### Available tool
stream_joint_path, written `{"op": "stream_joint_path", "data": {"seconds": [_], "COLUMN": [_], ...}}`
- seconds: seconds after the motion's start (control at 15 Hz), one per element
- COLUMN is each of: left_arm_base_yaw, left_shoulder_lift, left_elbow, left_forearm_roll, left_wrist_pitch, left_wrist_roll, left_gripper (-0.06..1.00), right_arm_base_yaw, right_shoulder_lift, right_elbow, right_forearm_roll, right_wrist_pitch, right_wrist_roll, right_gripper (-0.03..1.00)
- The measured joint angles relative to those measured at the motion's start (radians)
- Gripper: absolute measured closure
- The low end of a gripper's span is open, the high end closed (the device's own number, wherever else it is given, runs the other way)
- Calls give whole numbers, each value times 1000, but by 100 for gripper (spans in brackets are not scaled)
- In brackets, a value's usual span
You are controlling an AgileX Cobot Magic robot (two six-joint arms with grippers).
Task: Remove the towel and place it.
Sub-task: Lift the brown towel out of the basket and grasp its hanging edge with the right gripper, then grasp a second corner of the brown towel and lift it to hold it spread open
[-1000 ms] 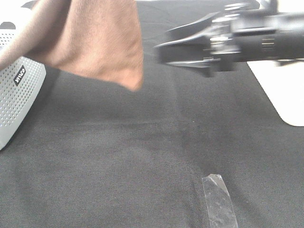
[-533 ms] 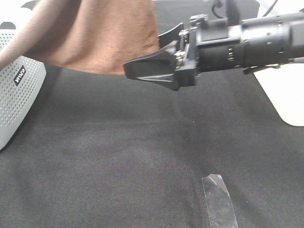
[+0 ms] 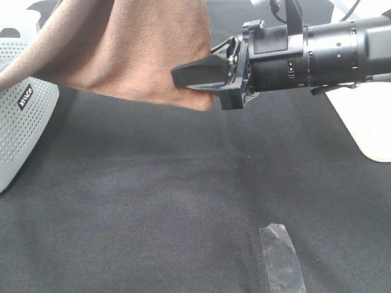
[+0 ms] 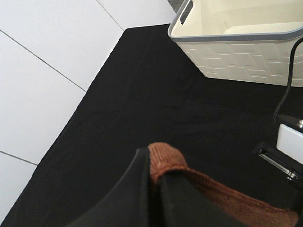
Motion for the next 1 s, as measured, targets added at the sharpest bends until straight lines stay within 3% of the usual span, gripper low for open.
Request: {"op": "stream_joint_path", "data": {"seconds": [0.27,0.4,0.47,0.53,0.6,0.67,0.8,1.0], "left_arm_base_yaw": [0,0,0,0,0,3,24,81], "left_shoulder_lift": [0,0,0,0,0,0,0,0], "left_elbow": [0,0,0,0,0,0,0,0], "left_forearm_roll": [0,0,4,8,8,8,7,7], "left_wrist_pitch": [0,0,0,0,0,-4,-31,-117], "left_wrist_roll": [0,5,14,16,16,12,8,8], "left_gripper": [94,94,94,94,94,94,94,94], "right_arm_base_yaw": [0,0,0,0,0,0,0,0], "right_shoulder_lift": [0,-20,-49,-85,-85,-97,-101,-77], "right_elbow": [0,-44,-105,-212,-212,-314,-519,-816], "right_forearm_roll": [1,-47,-177,-457,-457,-689,-1051,-1404], "right_wrist_pitch": [-14,-42,-67,-78,-78,-41,62,203], "right_wrist_roll": [92,266,429,727,727,961,1285,1495], "right_gripper": [96,96,96,96,96,96,96,96]}}
